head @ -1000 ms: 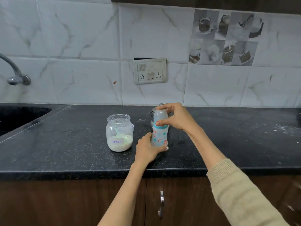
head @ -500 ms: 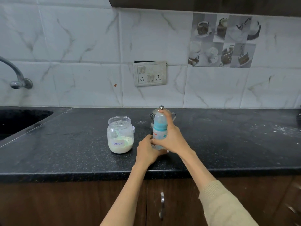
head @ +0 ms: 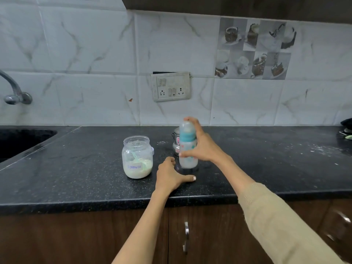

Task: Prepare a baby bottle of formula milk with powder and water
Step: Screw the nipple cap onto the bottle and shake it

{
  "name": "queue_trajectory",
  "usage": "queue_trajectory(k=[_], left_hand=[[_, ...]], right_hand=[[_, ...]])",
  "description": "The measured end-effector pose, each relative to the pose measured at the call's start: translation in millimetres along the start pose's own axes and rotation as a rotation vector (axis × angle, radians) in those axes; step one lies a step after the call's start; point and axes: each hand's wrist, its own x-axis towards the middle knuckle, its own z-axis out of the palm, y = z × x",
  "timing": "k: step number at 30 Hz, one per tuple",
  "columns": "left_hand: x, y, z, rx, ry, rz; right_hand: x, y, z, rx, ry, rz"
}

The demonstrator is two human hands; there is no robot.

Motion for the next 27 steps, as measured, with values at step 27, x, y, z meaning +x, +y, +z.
queue_trajectory(k=[27], left_hand=[[-1.8,1.7,1.2,0.006,0.003,0.004]], right_hand=[[-14.5,41.7,8.9,0.159,-0.042,0.054]])
